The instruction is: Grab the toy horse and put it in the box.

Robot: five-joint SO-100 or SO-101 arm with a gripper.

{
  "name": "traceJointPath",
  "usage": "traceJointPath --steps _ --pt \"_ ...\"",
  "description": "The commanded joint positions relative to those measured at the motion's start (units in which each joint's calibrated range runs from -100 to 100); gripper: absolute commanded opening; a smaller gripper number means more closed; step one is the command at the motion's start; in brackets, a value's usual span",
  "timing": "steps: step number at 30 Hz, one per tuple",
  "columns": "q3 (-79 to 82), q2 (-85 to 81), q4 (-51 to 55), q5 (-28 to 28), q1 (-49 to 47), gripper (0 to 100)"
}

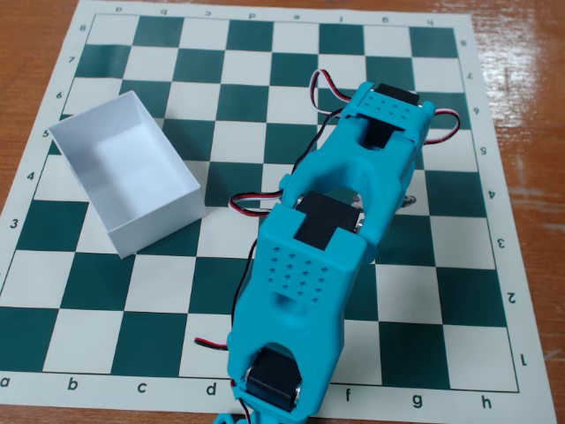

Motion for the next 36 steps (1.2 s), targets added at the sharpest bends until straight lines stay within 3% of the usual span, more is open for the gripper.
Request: traceJointPath --steps 1,18,36 --pt "-2.47 -0.66 -0.1 0.43 -0.69 0" --pt "-1.1 -22.7 -0.27 10.39 -21.62 0" --pt "3.9 -21.64 -4.26 17.08 -44.91 0"
